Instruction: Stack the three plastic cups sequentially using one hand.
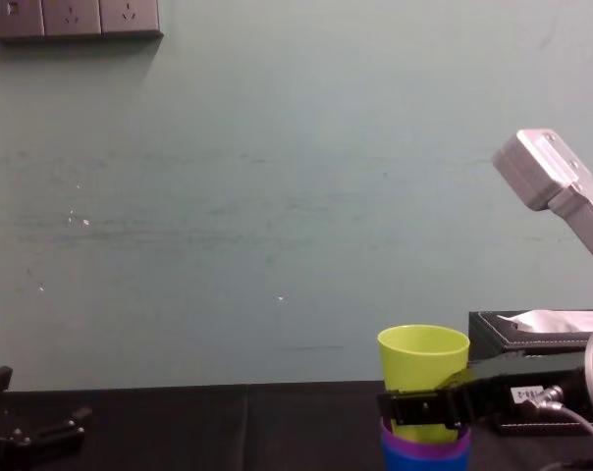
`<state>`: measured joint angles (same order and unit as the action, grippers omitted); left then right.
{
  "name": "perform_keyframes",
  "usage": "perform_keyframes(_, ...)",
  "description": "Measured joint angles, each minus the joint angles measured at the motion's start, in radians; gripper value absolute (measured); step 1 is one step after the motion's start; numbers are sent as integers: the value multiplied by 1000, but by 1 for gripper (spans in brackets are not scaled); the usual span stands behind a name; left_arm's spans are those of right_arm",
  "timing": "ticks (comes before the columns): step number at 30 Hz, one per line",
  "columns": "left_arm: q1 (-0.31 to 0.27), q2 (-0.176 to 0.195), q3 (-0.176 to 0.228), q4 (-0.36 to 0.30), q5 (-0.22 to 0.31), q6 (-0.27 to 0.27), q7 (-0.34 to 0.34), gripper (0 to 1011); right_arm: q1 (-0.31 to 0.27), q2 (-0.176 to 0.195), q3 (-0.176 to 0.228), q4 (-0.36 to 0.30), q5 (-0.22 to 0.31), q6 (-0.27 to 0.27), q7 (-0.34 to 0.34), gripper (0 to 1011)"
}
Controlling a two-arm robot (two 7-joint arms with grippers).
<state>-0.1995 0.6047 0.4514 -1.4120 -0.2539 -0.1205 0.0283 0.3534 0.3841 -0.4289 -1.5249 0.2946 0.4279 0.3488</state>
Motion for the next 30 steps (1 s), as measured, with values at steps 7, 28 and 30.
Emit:
perform_keyframes(7,0,0,0,0,0,0,0,1000,-2,-1,1,2,-3,-2,-1,715)
perform_keyframes(28,0,0,0,0,0,0,0,1000,-1,1,2,-1,-1,0,0,1002)
perform_keyframes(30,0,0,0,0,0,0,0,1000,-1,1,2,-1,0,1,0,1002)
